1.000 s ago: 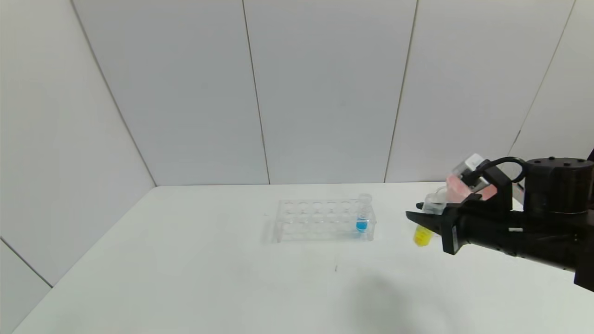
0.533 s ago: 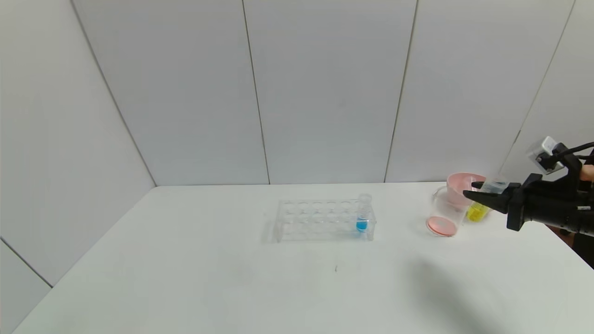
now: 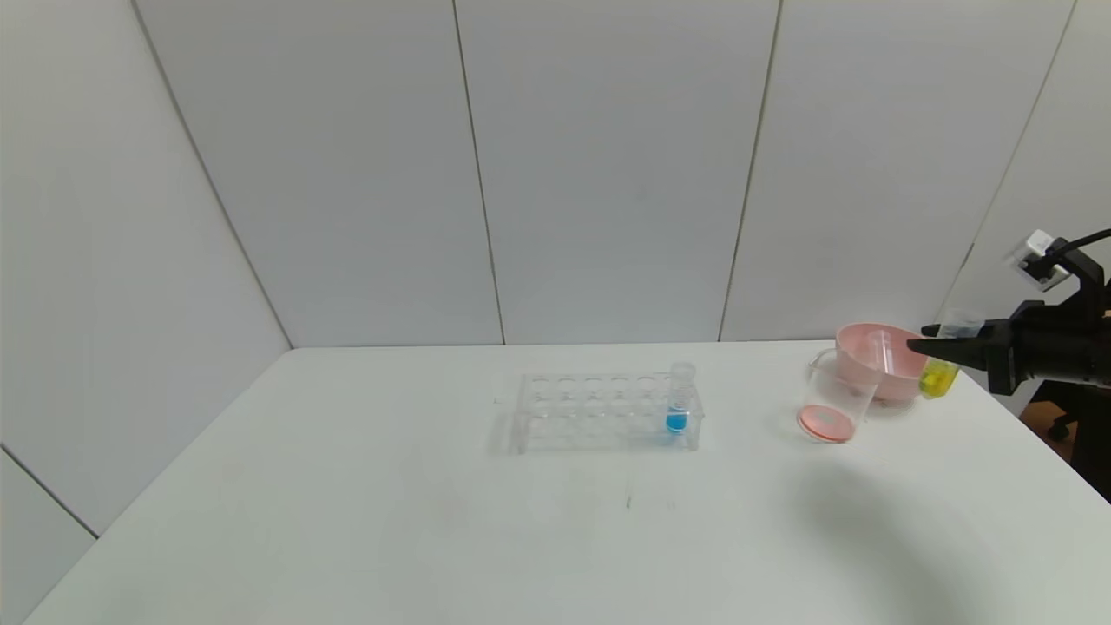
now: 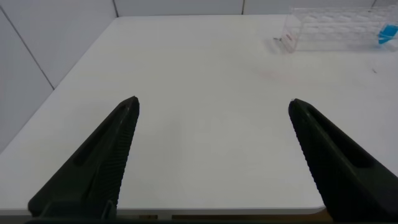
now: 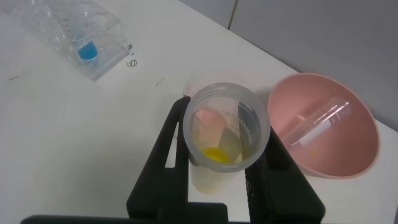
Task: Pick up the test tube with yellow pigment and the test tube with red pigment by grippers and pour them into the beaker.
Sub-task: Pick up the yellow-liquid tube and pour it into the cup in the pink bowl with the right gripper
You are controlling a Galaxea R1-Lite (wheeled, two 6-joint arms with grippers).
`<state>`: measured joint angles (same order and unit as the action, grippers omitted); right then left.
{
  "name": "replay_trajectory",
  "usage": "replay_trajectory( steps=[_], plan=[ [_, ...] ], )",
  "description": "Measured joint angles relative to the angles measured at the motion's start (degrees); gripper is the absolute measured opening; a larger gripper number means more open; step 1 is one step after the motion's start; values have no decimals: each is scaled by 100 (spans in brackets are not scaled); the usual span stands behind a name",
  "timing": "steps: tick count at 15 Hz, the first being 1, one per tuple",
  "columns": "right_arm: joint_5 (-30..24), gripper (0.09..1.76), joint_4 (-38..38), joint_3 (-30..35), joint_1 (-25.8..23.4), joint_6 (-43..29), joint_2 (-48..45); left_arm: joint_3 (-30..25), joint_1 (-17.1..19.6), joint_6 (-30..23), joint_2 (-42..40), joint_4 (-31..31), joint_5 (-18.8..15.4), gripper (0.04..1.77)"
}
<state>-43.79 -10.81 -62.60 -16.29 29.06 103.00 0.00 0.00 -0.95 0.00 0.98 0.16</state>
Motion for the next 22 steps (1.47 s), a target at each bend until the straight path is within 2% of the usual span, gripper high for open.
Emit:
replay_trajectory(
  steps=[4,7,10,13,17,22],
  plan=[
    [180,57,2029,-1471,-196,756,329,0,0,0,0,0,0,172],
    [816,57,3181,-2439,-221,1479,728,0,0,0,0,0,0,172],
    [1459,57,3456,-3103,-160,2108,1184,0,0,2,0,0,0,172],
    [1713,57,3561,-3821,-33,2281,1643,0,0,0,0,0,0,172],
    [1998,57,4653,-4834,251,2570,2076,0,0,2,0,0,0,172],
    [2762,57,4940,-5119,775,2825,2239,0,0,0,0,0,0,172]
  ],
)
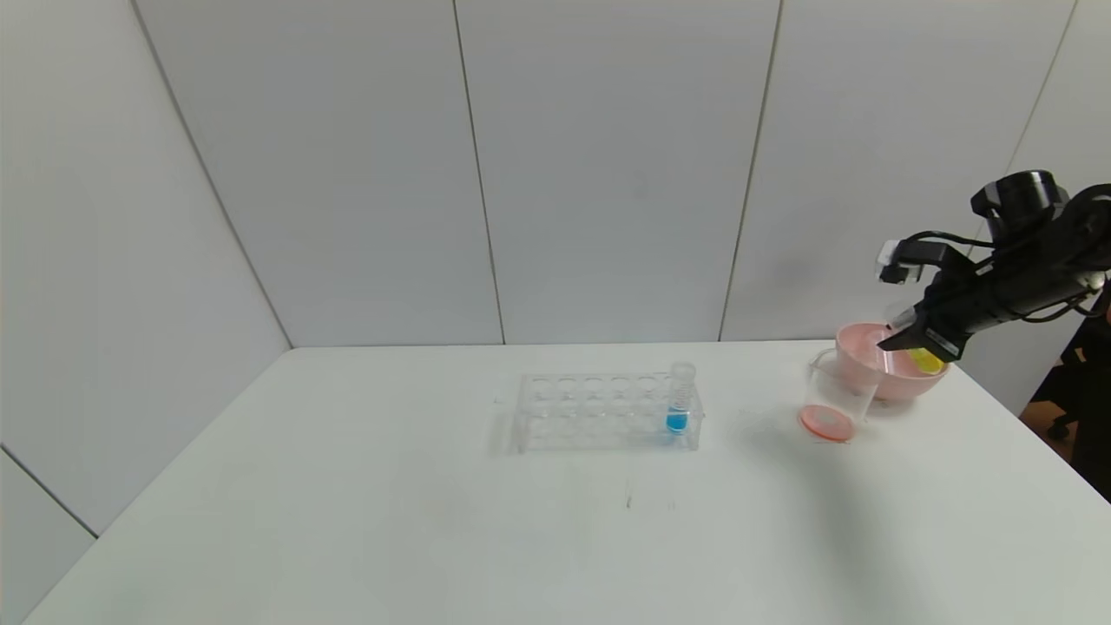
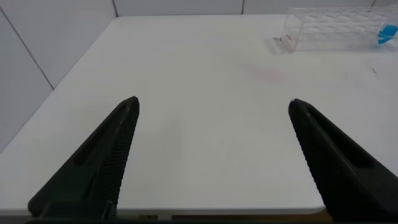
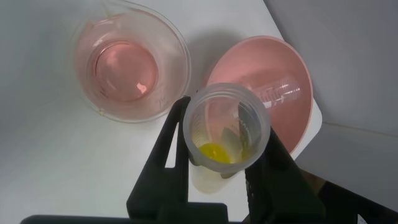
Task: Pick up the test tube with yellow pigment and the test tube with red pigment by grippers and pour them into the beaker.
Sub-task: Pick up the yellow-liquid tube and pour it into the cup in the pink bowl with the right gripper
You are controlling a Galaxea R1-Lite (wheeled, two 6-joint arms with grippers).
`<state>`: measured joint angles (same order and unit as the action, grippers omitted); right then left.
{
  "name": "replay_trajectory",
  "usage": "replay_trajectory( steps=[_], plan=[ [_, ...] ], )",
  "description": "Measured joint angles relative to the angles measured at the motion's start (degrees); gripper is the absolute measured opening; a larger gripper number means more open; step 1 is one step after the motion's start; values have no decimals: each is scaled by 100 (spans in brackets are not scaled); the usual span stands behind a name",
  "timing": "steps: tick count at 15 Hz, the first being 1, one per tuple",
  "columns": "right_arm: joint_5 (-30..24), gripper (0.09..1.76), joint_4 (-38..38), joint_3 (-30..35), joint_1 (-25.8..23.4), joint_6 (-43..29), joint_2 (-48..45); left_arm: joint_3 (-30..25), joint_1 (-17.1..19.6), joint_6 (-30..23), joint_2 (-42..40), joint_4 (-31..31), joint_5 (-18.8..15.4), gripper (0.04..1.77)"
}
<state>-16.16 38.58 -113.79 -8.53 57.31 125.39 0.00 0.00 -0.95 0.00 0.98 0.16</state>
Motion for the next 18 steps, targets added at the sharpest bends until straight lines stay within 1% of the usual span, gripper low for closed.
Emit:
replay_trajectory(
  steps=[3,6,8,12,14,18],
  plan=[
    [703,57,274,-33,263,-2,16,0,0,0,0,0,0,172],
    [983,57,402,-55,407,4,10,0,0,0,0,0,0,172],
    [1335,57,512,-68,457,22,-17,0,0,0,0,0,0,172],
    [1526,57,674,-74,536,13,-83,0,0,0,0,0,0,172],
    [1830,57,747,-74,589,9,-106,0,0,0,0,0,0,172],
    [1911,57,852,-74,696,-35,-133,0,0,0,0,0,0,172]
  ],
)
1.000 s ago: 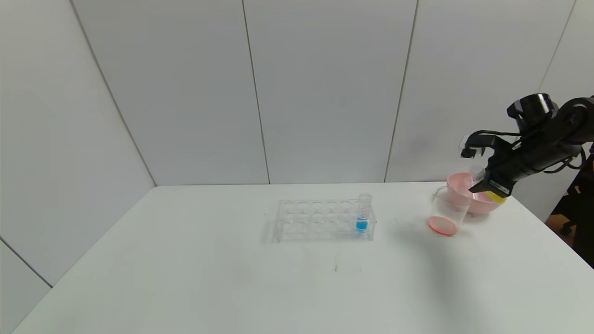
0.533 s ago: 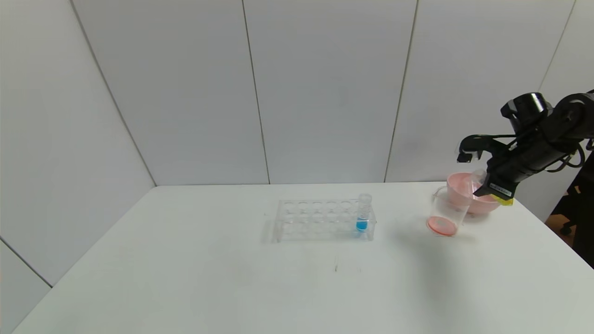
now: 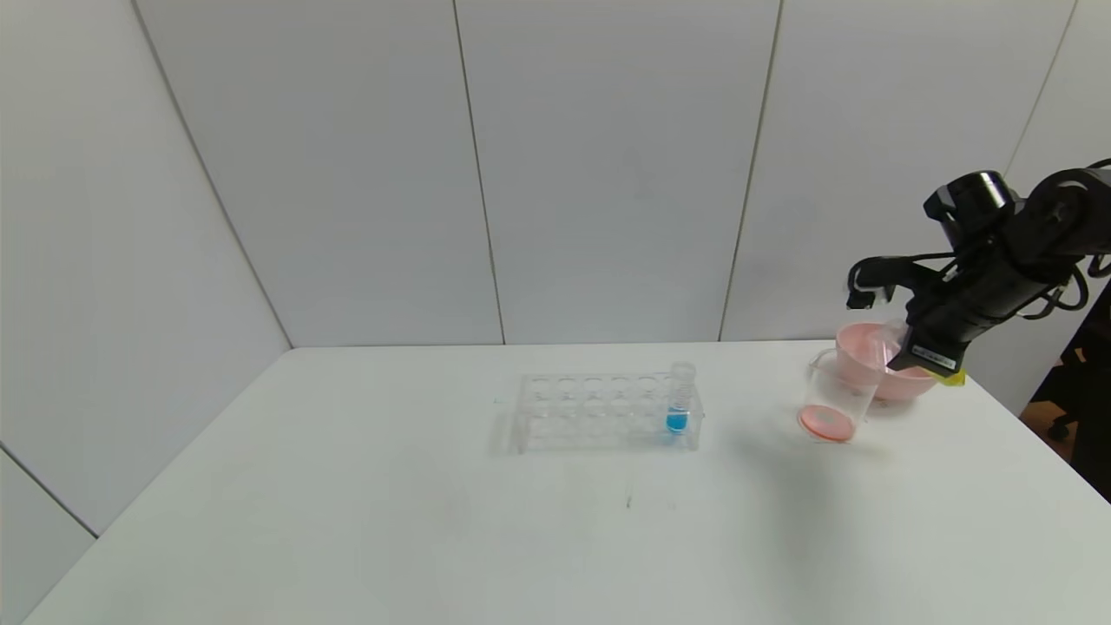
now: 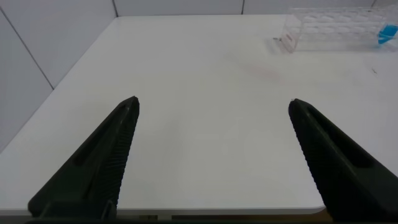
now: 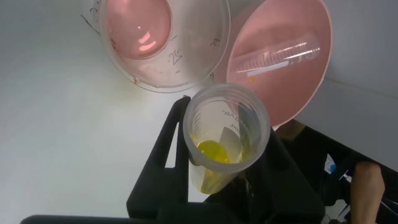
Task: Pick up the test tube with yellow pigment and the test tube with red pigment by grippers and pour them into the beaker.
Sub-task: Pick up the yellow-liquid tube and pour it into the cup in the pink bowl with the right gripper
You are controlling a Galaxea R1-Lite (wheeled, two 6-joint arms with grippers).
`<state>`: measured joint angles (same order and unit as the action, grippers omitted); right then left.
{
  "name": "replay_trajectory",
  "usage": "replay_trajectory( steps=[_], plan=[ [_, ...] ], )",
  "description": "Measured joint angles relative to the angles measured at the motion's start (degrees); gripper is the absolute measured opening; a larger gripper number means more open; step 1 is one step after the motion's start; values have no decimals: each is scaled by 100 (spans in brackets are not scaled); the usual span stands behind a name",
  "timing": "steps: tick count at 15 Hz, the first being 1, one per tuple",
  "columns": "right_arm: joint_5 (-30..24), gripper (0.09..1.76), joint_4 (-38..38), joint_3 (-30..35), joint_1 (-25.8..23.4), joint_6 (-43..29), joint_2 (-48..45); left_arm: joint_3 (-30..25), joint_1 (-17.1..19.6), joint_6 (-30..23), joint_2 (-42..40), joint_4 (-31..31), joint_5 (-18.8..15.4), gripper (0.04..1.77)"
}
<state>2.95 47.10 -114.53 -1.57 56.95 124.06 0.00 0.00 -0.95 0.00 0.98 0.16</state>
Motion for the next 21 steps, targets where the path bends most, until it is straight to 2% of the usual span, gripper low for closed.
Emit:
replay_trajectory(
  steps=[10,21],
  plan=[
    [312,57,-99,1,80,28,44,0,0,0,0,0,-2,172],
    [369,57,-22,0,76,77,96,0,0,0,0,0,0,172]
  ],
)
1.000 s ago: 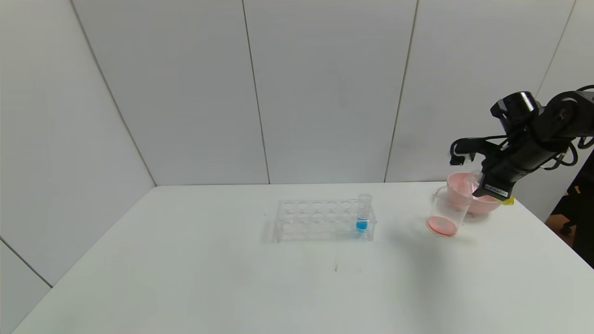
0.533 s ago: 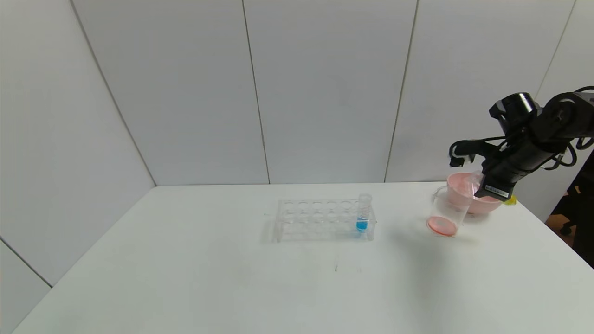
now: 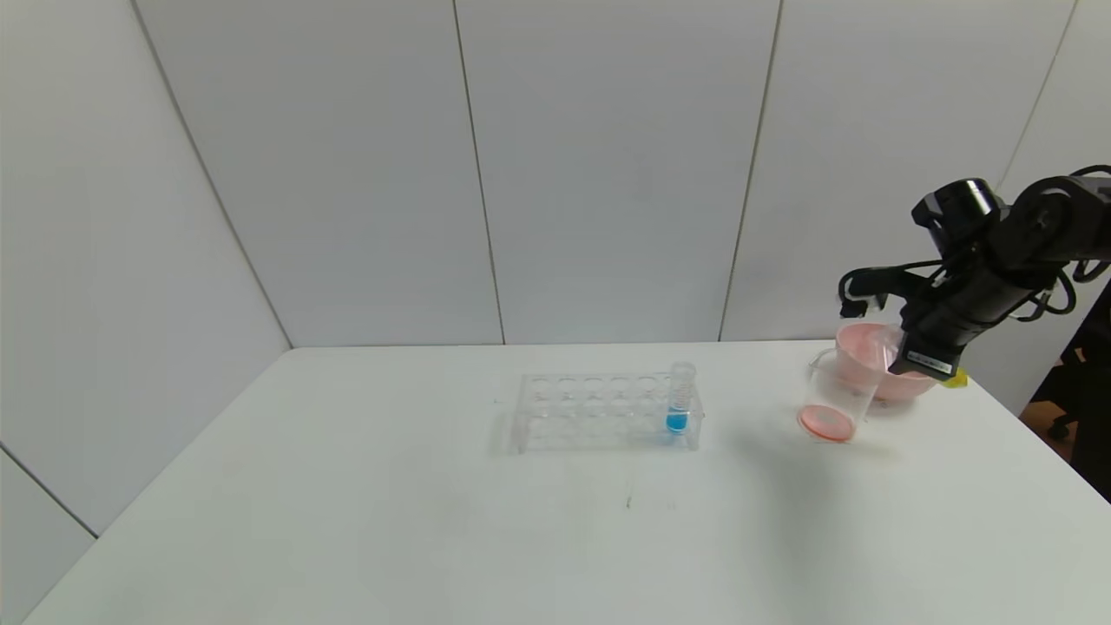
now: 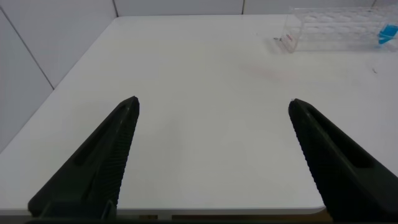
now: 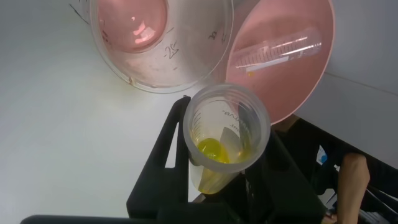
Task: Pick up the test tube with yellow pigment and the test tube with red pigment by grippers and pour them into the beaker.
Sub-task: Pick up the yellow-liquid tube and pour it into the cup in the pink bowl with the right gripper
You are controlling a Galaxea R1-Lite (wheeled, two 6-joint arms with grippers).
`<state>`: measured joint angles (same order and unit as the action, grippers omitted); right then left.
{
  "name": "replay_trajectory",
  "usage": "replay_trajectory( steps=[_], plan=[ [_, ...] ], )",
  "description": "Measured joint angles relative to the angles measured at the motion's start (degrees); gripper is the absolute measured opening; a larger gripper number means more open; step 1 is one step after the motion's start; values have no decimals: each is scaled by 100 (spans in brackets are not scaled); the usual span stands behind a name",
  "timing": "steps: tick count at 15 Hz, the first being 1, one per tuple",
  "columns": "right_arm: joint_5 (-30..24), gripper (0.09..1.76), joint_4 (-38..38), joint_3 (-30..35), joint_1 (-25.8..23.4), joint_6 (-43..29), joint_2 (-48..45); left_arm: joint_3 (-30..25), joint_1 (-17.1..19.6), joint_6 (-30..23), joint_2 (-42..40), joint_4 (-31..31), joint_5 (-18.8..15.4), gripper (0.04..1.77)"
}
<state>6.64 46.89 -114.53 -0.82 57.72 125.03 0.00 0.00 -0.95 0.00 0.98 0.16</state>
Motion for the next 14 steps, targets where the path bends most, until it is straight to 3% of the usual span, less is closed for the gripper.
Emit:
replay_trajectory(
  steps=[6,14],
  plan=[
    [696,57,-17,0,98,274,46,0,0,0,0,0,0,172],
    [1087,57,-20,1,238,321,138,0,0,0,0,0,0,172]
  ],
)
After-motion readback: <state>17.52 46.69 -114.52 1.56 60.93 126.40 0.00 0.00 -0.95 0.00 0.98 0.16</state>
